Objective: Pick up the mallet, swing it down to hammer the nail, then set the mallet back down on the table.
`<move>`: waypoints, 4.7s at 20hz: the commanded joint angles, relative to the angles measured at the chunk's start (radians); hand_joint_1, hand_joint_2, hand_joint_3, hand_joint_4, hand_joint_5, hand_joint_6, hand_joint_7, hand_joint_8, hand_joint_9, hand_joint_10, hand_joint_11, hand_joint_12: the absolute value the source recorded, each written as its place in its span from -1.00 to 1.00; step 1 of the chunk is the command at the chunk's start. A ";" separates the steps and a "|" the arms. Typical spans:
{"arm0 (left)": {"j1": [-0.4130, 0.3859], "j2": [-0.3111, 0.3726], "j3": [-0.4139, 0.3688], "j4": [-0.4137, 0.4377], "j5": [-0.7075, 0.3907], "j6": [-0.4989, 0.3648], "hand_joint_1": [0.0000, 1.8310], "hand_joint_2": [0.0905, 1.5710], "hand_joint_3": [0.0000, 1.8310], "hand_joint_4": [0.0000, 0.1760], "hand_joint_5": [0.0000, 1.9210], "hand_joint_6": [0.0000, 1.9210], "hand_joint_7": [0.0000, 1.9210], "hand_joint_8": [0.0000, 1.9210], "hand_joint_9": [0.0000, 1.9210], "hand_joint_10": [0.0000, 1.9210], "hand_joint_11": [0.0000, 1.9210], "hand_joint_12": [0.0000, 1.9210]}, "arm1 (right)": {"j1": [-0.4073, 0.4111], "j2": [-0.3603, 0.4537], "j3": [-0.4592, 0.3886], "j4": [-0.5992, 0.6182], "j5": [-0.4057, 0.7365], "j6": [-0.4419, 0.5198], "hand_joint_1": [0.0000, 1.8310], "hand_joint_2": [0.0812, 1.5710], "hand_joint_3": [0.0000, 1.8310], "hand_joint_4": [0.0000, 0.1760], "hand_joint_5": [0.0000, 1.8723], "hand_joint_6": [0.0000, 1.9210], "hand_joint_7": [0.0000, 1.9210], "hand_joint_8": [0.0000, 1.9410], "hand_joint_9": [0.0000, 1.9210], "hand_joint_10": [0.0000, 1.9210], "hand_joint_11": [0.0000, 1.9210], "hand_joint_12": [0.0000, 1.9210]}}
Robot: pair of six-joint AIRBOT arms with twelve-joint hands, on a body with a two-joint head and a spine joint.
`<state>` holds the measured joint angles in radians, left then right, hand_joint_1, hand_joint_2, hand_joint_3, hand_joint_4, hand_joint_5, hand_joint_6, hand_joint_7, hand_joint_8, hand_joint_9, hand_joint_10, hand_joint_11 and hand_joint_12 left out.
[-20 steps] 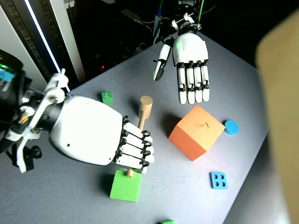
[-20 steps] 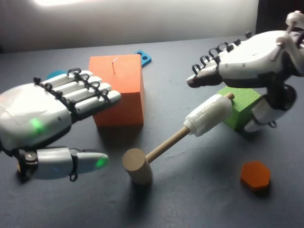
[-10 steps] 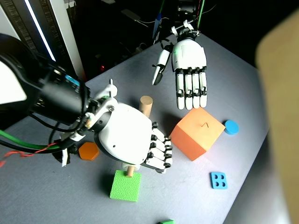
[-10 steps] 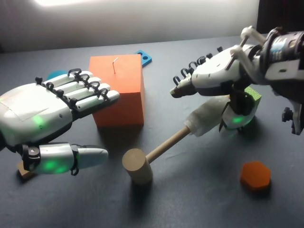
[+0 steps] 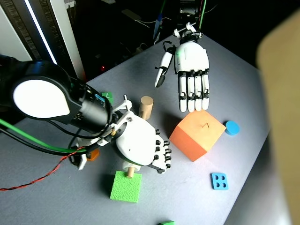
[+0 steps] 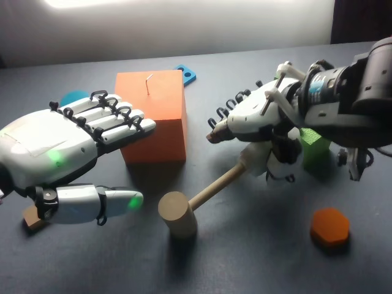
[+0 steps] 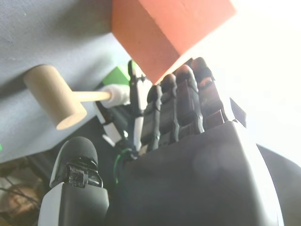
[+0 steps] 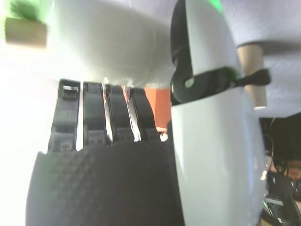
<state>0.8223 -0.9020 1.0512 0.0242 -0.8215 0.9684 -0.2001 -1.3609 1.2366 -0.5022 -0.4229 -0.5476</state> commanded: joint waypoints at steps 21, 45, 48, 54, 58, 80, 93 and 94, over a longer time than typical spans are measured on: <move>0.001 -0.026 0.014 -0.035 -0.100 0.005 -1.00 0.55 -1.00 -1.00 -0.89 -1.00 -0.87 -1.00 -0.91 -1.00 -1.00 -0.77 | -0.022 -0.022 0.019 -0.020 0.081 -0.004 0.47 0.23 -1.00 -1.00 -0.24 -0.77 -0.27 -0.39 -0.33 -0.04 -0.60 0.52; 0.018 -0.027 0.009 -0.035 -0.062 -0.017 -1.00 0.54 -1.00 -1.00 -0.92 -1.00 -0.91 -1.00 -0.93 -1.00 -1.00 -0.78 | 0.217 0.289 -0.242 -0.377 -0.053 0.312 -0.61 0.95 -1.00 -1.00 -0.02 1.00 0.15 1.00 0.17 1.00 0.18 1.00; 0.018 -0.027 0.009 -0.035 -0.062 -0.017 -1.00 0.53 -1.00 -1.00 -0.90 -1.00 -0.89 -0.99 -0.91 -0.99 -1.00 -0.74 | 0.230 0.264 -0.242 -0.739 -0.091 0.589 -0.54 0.91 -1.00 -1.00 -0.01 1.00 0.14 1.00 0.15 1.00 0.15 1.00; 0.018 -0.027 0.010 -0.035 -0.062 -0.017 -1.00 0.54 -1.00 -1.00 -0.91 -1.00 -0.89 -0.99 -0.91 -1.00 -1.00 -0.74 | 0.221 0.143 -0.179 -0.995 -0.202 1.022 -0.56 0.92 -1.00 -1.00 0.00 1.00 0.15 1.00 0.16 1.00 0.17 1.00; 0.018 -0.028 0.010 -0.035 -0.065 -0.017 -1.00 0.54 -1.00 -1.00 -0.90 -1.00 -0.89 -1.00 -0.91 -1.00 -1.00 -0.75 | 0.205 0.032 -0.104 -1.000 -0.219 1.029 -0.53 0.92 -1.00 -1.00 0.01 1.00 0.17 1.00 0.18 1.00 0.19 1.00; 0.015 -0.042 0.014 -0.035 -0.058 -0.015 -1.00 0.54 -1.00 -1.00 -0.90 -1.00 -0.88 -1.00 -0.90 -1.00 -1.00 -0.72 | 0.049 -0.044 0.041 -1.037 -0.160 1.066 -0.52 0.91 -1.00 -1.00 0.01 1.00 0.19 1.00 0.23 1.00 0.26 1.00; 0.007 -0.042 0.015 -0.035 -0.058 -0.015 -1.00 0.56 -1.00 -1.00 -0.88 -1.00 -0.86 -1.00 -0.88 -1.00 -1.00 -0.71 | 0.074 0.316 -0.309 -1.274 0.131 1.090 -0.47 0.86 -1.00 -1.00 0.08 1.00 0.26 1.00 0.28 1.00 0.31 1.00; 0.005 -0.042 0.015 -0.035 -0.058 -0.015 -1.00 0.56 -1.00 -1.00 -0.87 -1.00 -0.85 -1.00 -0.87 -0.99 -1.00 -0.69 | 0.069 0.338 -0.331 -1.295 0.184 1.090 -0.47 0.86 -1.00 -1.00 0.06 1.00 0.25 1.00 0.27 1.00 0.31 1.00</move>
<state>0.8341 -0.9379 1.0626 -0.0097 -0.8242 0.9569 -0.1387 -1.0264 0.9051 -1.7660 -0.2569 0.5407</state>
